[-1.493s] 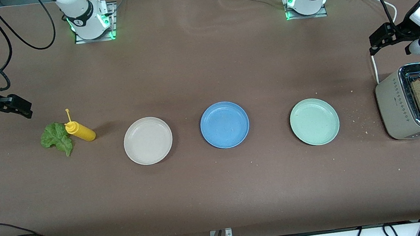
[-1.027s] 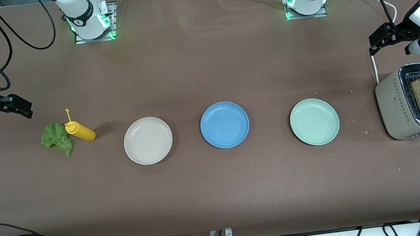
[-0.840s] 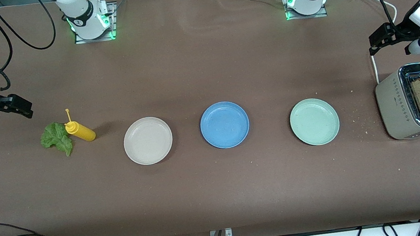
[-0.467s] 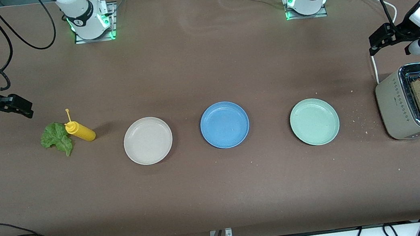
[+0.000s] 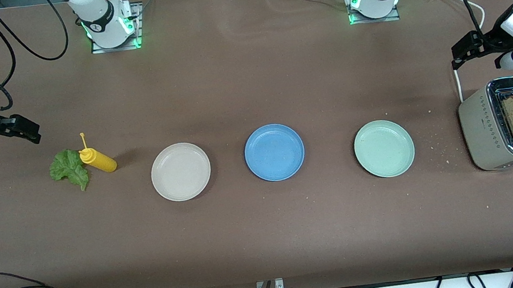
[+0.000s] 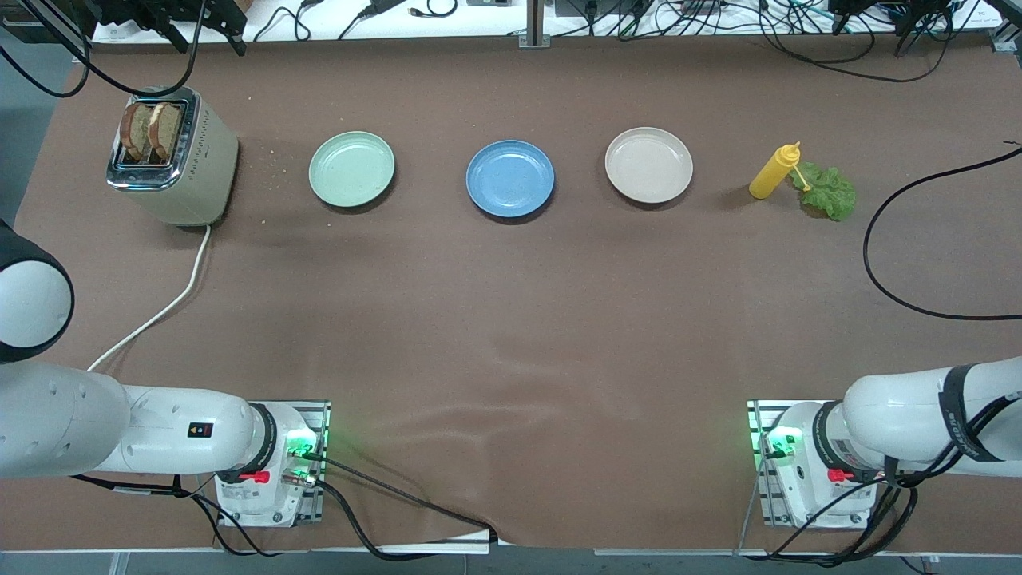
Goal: Make sandwich in blue plate with both arms
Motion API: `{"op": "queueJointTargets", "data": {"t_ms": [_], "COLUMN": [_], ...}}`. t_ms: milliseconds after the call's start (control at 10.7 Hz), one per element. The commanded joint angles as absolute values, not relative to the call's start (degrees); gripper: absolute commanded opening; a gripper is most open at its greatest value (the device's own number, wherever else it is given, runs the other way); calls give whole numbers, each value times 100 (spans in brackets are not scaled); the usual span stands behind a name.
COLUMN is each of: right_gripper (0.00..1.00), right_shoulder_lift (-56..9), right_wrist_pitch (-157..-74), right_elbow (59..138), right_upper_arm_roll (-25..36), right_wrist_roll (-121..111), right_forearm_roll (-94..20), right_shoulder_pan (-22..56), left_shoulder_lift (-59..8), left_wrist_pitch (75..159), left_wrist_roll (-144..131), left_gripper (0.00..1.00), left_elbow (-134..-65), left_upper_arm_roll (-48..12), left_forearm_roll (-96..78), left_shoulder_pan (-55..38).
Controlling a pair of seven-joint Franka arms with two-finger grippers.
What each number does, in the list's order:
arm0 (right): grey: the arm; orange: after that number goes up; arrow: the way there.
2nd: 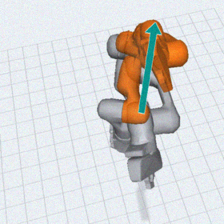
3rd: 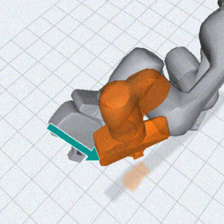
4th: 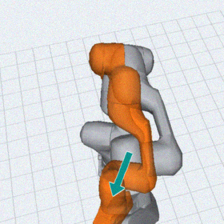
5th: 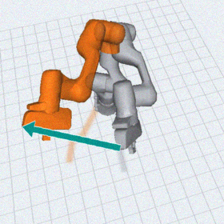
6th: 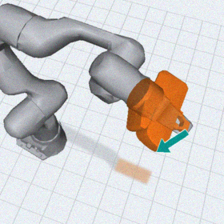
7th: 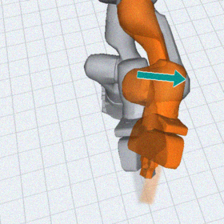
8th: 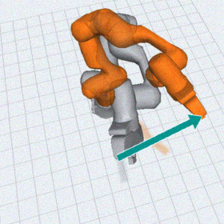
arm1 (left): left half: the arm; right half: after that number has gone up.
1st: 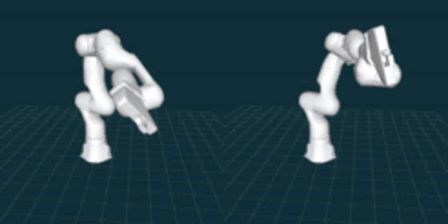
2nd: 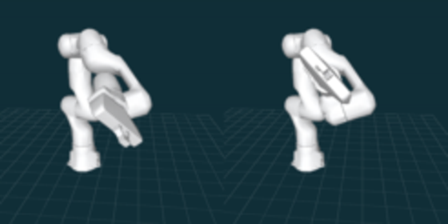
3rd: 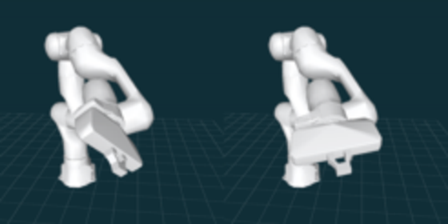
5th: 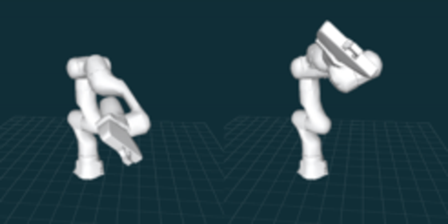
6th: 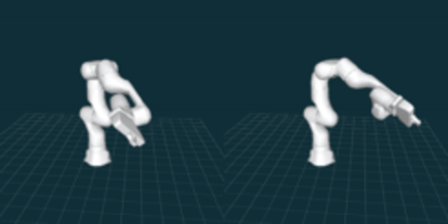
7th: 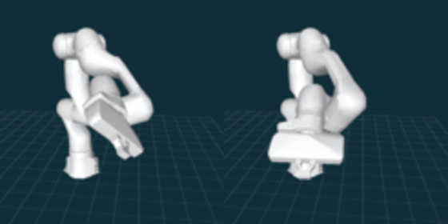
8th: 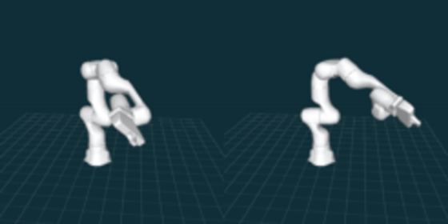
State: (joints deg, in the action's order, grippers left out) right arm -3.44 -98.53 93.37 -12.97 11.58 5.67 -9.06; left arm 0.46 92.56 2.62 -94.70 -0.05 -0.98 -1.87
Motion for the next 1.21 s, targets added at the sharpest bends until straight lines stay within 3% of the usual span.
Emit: {"op": "queueJointTargets", "data": {"t_ms": [0, 1120], "right_gripper": [100, 100], "right_shoulder_lift": [-343, -352], "right_wrist_pitch": [-9747, -9747], "right_elbow": [9272, 9272], "right_upper_arm_roll": [-1345, -1354], "right_wrist_roll": [1222, 1152], "right_forearm_roll": [475, 290], "right_shoulder_pan": [-976, -984], "left_shoulder_lift": [-17, -18], "left_wrist_pitch": [9167, 9167], "left_wrist_roll": [369, 360], "left_gripper": [100, 100], "left_elbow": [-9316, -9316], "left_upper_arm_roll": [0, 0], "left_forearm_roll": [-141, -132], "left_shoulder_pan": [-167, -211]}}
